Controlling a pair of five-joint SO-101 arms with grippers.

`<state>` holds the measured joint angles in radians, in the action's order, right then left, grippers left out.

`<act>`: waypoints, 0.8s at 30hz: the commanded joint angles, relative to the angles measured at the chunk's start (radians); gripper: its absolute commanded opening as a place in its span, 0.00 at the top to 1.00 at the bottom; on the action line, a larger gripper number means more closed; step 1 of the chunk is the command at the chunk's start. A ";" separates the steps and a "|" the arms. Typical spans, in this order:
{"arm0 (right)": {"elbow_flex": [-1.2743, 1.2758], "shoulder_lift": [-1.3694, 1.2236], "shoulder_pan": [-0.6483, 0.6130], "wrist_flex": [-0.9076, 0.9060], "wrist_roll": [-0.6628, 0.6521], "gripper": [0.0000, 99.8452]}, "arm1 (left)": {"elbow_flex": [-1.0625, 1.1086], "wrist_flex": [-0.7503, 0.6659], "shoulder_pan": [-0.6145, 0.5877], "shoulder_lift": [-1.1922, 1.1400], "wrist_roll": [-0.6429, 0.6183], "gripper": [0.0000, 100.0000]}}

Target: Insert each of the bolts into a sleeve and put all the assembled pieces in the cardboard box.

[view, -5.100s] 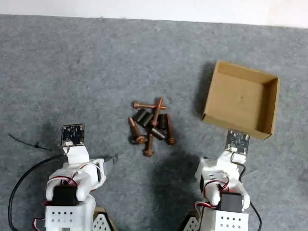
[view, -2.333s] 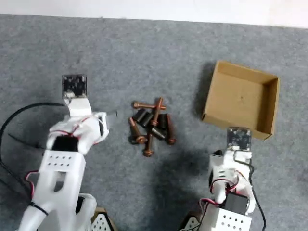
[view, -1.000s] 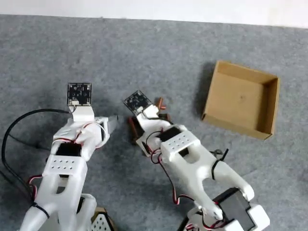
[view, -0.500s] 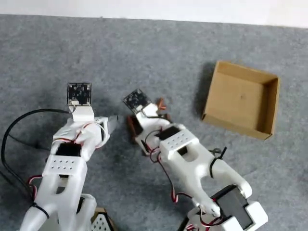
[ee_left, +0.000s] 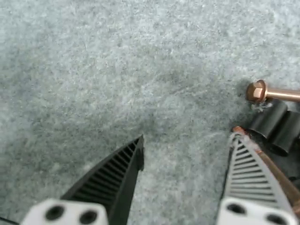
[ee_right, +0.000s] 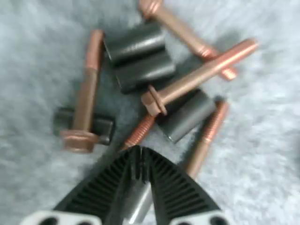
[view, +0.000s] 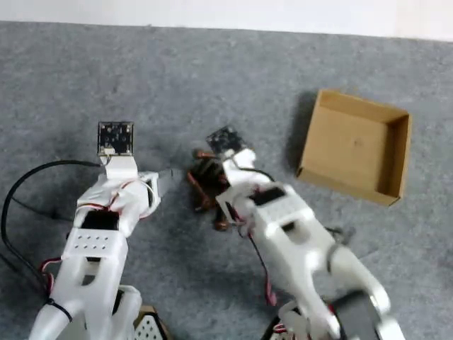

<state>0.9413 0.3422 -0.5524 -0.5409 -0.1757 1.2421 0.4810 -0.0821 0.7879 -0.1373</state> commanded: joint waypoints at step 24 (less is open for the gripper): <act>0.174 0.209 -0.107 -0.081 0.040 0.77 | -0.005 -0.018 -0.005 -0.001 0.009 0.73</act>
<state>1.1807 0.5984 -0.6168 -0.6053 -0.1450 1.2421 0.4810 -0.0821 0.7879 -0.1373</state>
